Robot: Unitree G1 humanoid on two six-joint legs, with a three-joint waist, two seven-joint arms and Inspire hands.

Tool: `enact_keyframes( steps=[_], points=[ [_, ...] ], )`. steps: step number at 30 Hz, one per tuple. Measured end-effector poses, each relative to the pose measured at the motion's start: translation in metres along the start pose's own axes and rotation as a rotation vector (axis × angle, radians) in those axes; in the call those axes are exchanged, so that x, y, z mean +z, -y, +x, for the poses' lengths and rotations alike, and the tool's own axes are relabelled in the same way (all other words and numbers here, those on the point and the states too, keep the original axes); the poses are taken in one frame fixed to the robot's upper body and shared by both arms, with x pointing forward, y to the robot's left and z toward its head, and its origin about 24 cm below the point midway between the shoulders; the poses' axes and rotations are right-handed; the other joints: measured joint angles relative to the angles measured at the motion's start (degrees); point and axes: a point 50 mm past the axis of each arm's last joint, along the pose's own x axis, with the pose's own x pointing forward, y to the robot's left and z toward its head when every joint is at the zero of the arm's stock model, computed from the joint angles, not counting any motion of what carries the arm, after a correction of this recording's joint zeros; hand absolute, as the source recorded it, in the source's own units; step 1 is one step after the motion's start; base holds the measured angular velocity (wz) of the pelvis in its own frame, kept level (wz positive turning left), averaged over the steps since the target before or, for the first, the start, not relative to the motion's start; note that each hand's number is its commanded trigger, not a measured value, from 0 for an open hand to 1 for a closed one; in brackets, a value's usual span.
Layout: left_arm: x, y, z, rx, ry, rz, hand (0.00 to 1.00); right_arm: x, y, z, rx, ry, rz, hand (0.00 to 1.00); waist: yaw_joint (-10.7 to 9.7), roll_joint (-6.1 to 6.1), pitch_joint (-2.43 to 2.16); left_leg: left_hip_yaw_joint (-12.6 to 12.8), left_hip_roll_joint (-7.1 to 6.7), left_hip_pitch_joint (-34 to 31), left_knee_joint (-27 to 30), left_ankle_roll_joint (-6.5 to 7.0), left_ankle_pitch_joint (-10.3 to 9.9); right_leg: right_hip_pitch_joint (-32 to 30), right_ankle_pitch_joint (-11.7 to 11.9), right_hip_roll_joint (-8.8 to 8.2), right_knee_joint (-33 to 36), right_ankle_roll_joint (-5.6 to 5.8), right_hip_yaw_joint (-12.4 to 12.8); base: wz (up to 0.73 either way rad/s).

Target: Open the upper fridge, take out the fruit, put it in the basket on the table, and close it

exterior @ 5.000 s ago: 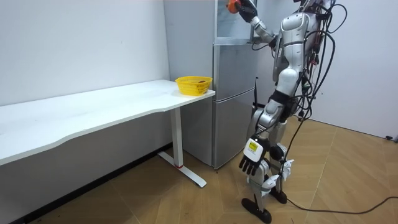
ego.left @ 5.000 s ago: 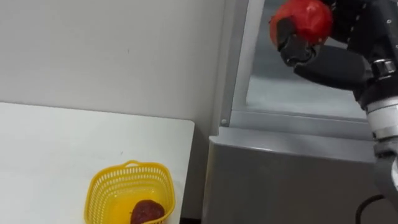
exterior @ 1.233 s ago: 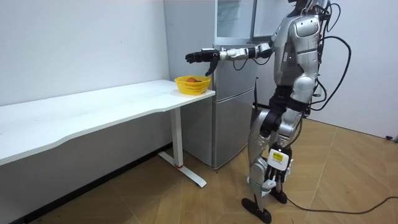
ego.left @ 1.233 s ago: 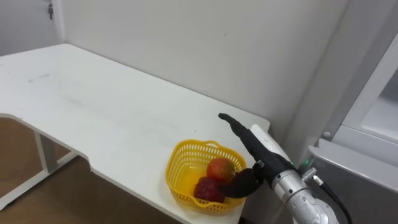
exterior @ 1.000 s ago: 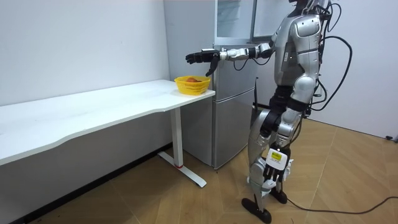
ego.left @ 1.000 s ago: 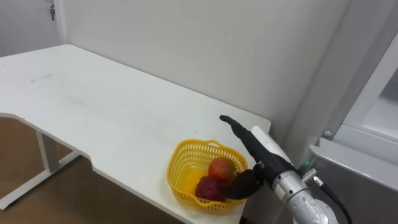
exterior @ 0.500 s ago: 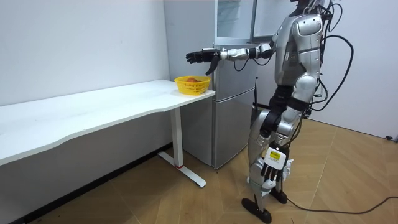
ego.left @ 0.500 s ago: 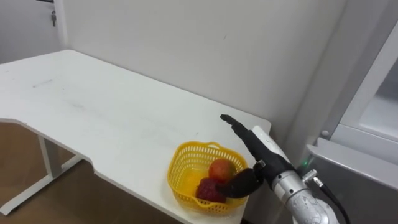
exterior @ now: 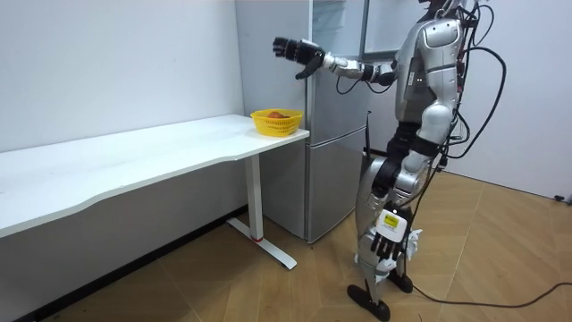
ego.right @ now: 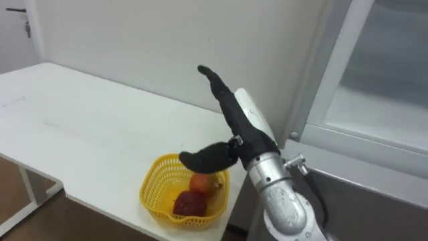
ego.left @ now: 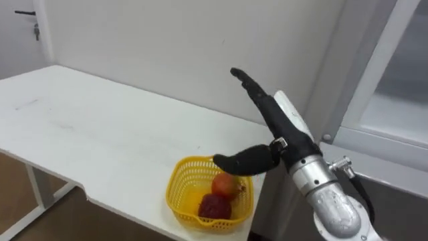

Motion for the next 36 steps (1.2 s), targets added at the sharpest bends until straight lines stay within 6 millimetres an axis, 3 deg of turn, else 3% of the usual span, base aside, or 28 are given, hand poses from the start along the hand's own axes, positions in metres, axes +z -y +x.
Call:
enact_keyframes(
  steps=[7, 9, 11, 14, 18, 24, 28, 32, 36],
  points=[
    [-0.001, 0.005, 0.001, -0.010, 0.006, 0.008, 0.00, 0.032, 0.014, -0.009, -0.117, 0.133, 0.073, 0.00, -4.5, 1.42, -0.14, 2.8, 0.84, 2.6, -1.9, 0.00, 0.0, 0.8, 0.0, 0.41, 0.0, -0.05, 2.5, -0.22],
    [-0.001, 0.005, 0.001, -0.009, 0.007, 0.003, 0.00, 0.045, 0.024, -0.015, -0.163, 0.192, 0.090, 0.00, -5.8, 2.12, -0.49, 3.8, 1.03, 2.8, -2.5, 0.00, 0.0, 0.3, 0.1, 0.46, 0.0, -0.10, 3.3, -0.21],
    [-0.002, 0.006, 0.001, -0.009, 0.008, -0.001, 0.00, 0.054, 0.031, -0.017, -0.203, 0.240, 0.093, 0.00, -6.2, 2.60, -0.70, 4.8, 1.27, 3.2, -3.0, 0.01, 0.0, 0.1, 0.1, 0.59, 0.0, -0.15, 4.3, -0.30],
    [-0.002, 0.006, 0.001, 0.004, 0.012, -0.001, 0.00, 0.063, 0.037, -0.022, -0.238, 0.292, 0.135, 0.00, -7.0, 3.31, -0.64, 6.5, 1.74, 4.5, -3.9, -0.01, 0.0, 0.2, 0.2, 0.84, 0.0, -0.21, 5.5, -0.26],
    [0.000, 0.011, 0.002, -0.005, 0.019, -0.011, 0.00, 0.057, 0.042, -0.031, -0.268, 0.272, 0.138, 0.00, -9.4, 3.58, -0.61, 7.1, 1.82, 5.0, -4.1, -0.02, 0.0, 0.2, 0.2, 0.86, 0.0, -0.21, 6.1, -0.09],
    [-0.005, 0.016, 0.002, -0.013, 0.006, -0.013, 0.00, 0.044, 0.045, -0.049, -0.306, 0.197, 0.129, 0.00, -11.3, 3.91, -0.77, 9.1, 2.08, 5.1, -5.0, 0.01, 0.0, -1.0, 0.3, 1.23, 0.1, -0.23, 8.9, -0.18],
    [-0.010, 0.018, 0.002, 0.008, 0.002, -0.016, 0.00, 0.042, 0.054, -0.066, -0.377, 0.182, 0.138, 0.00, -12.6, 4.00, -0.80, 9.3, 2.16, 5.8, -5.6, 0.00, 0.0, -0.6, 0.3, 1.39, -0.1, -0.23, 9.0, -0.04],
    [-0.013, 0.022, 0.001, 0.006, -0.004, -0.016, 0.00, 0.035, 0.059, -0.078, -0.474, 0.139, 0.131, 0.00, -14.1, 4.12, -0.79, 10.6, 2.43, 6.1, -5.9, -0.08, -0.1, -0.9, 0.3, 1.70, -0.1, -0.25, 10.8, -0.14],
    [-0.012, 0.023, 0.001, 0.026, 0.003, -0.019, 0.00, 0.027, 0.062, -0.091, -0.540, 0.083, 0.114, 0.00, -14.8, 4.37, -1.05, 12.1, 2.77, 5.9, -6.2, -0.17, -0.2, -2.2, 0.5, 2.10, 0.3, -0.51, 12.2, -0.24]
  ],
)
